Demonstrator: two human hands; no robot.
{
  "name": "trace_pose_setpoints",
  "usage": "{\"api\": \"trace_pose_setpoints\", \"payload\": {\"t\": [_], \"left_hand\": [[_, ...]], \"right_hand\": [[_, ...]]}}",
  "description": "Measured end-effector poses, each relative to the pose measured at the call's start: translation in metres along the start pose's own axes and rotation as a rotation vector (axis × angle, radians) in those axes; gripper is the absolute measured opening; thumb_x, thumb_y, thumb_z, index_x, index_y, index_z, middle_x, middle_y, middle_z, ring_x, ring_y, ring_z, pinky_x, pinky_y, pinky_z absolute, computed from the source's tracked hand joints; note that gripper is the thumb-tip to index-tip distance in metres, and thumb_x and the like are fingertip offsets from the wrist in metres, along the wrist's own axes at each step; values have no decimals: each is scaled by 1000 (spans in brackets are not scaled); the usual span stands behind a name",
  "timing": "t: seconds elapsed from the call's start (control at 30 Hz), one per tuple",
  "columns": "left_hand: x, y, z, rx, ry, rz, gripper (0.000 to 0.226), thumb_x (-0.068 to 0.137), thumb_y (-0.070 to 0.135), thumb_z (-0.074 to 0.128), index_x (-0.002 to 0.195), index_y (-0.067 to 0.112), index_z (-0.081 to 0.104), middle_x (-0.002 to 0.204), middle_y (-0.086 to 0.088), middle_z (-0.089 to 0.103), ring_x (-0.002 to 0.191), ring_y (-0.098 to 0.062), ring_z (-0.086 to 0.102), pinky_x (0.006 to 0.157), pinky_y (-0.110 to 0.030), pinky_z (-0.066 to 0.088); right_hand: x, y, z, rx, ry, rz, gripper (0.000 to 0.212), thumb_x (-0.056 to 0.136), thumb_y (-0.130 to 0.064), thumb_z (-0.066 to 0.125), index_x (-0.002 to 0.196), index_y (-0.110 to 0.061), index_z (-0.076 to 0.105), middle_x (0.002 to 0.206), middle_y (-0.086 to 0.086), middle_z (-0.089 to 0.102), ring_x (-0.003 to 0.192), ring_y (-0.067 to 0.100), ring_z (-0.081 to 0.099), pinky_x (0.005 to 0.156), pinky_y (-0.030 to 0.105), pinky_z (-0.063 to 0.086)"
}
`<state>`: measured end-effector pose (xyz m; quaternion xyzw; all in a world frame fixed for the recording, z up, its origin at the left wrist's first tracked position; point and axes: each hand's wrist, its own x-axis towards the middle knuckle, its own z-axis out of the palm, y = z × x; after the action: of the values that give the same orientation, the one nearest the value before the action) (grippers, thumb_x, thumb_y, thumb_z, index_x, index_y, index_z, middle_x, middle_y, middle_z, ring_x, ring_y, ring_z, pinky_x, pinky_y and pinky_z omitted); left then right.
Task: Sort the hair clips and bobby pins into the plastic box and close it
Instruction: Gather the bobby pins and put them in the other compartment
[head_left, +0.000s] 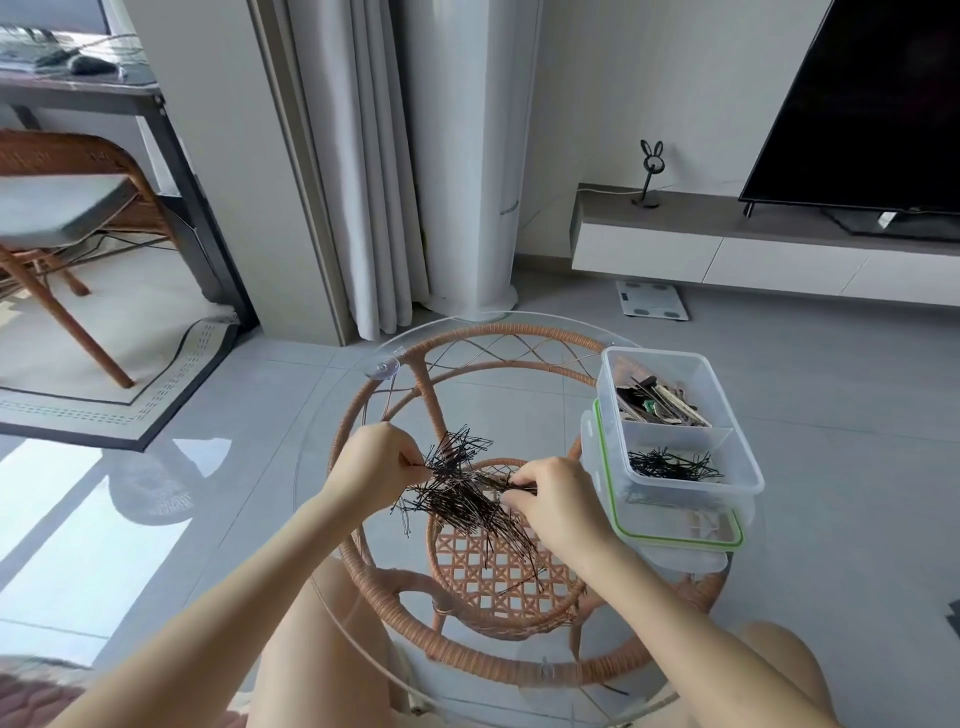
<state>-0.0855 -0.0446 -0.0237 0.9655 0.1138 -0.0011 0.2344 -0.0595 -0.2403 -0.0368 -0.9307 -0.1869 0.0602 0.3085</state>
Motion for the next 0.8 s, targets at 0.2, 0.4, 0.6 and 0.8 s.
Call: {"api": "trace_pose_setpoints", "payload": {"t": [0.2, 0.4, 0.6, 0.8], "left_hand": [[2, 12, -19, -10, 45, 1, 15, 77, 22, 73, 85, 9, 76, 78, -6, 74, 58, -13, 57, 61, -23, 43], [1, 23, -33, -52, 98, 16, 13, 77, 21, 73, 81, 10, 76, 68, -3, 70, 57, -14, 58, 68, -29, 54], [6, 39, -38, -98, 112, 34, 11, 76, 21, 73, 78, 10, 75, 59, 3, 62, 51, -2, 52, 66, -26, 50], [15, 68, -31, -134, 81, 99, 11, 77, 19, 72, 82, 10, 76, 76, -8, 74, 49, 1, 51, 58, -17, 44]], "right_hand": [[7, 0, -20, 60, 37, -38, 20, 80, -20, 69, 91, -4, 73, 93, 11, 74, 87, 24, 66, 78, 29, 49], [10, -1, -53, 72, 79, -82, 18, 78, -18, 71, 83, -1, 73, 78, 11, 73, 73, 22, 65, 69, 31, 52], [14, 22, -103, 86, 178, -64, 17, 76, -17, 73, 87, -5, 75, 80, 5, 73, 65, 8, 60, 58, 9, 41], [18, 68, -138, 37, 184, 13, 19, 76, -13, 74, 93, -7, 73, 85, -3, 66, 79, 10, 59, 73, 19, 38]]}}
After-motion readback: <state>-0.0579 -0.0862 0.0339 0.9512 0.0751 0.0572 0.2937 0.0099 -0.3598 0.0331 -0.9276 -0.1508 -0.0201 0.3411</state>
